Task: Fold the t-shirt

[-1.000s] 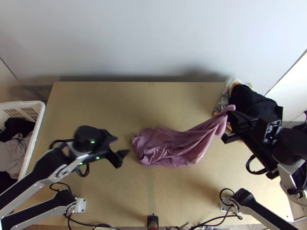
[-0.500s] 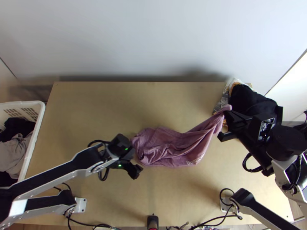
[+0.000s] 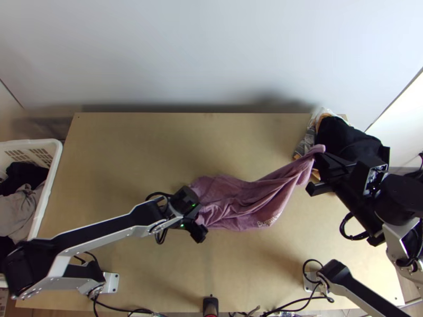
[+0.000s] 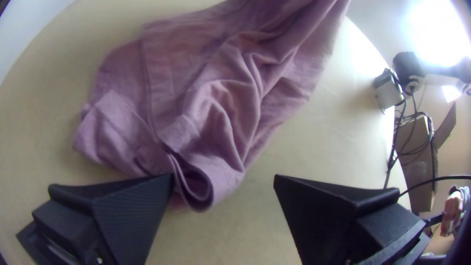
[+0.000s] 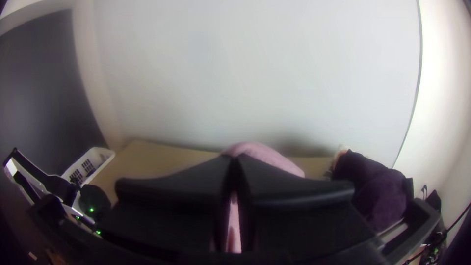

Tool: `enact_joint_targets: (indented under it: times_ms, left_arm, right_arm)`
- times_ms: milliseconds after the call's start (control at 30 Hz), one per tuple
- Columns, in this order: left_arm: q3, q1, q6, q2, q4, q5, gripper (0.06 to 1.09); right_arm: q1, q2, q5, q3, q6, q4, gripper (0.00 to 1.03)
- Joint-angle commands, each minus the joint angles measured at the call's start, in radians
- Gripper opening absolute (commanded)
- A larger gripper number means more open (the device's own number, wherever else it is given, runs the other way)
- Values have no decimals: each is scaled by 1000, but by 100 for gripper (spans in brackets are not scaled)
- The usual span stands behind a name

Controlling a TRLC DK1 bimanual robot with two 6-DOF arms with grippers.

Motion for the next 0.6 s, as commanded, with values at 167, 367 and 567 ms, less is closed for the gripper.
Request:
enact_joint_targets:
  times_ms: [167, 367, 567]
  left_arm:
    - [50, 5, 3, 137, 44, -153, 10]
    - [150, 100, 19, 27, -86, -197, 10]
    - [473, 394, 16, -108, -221, -177, 10]
  right_arm:
    - [-11, -7, 4, 21, 1, -13, 3]
    - [-21, -10, 5, 28, -7, -26, 3]
    - [-22, -14, 5, 19, -7, -23, 3]
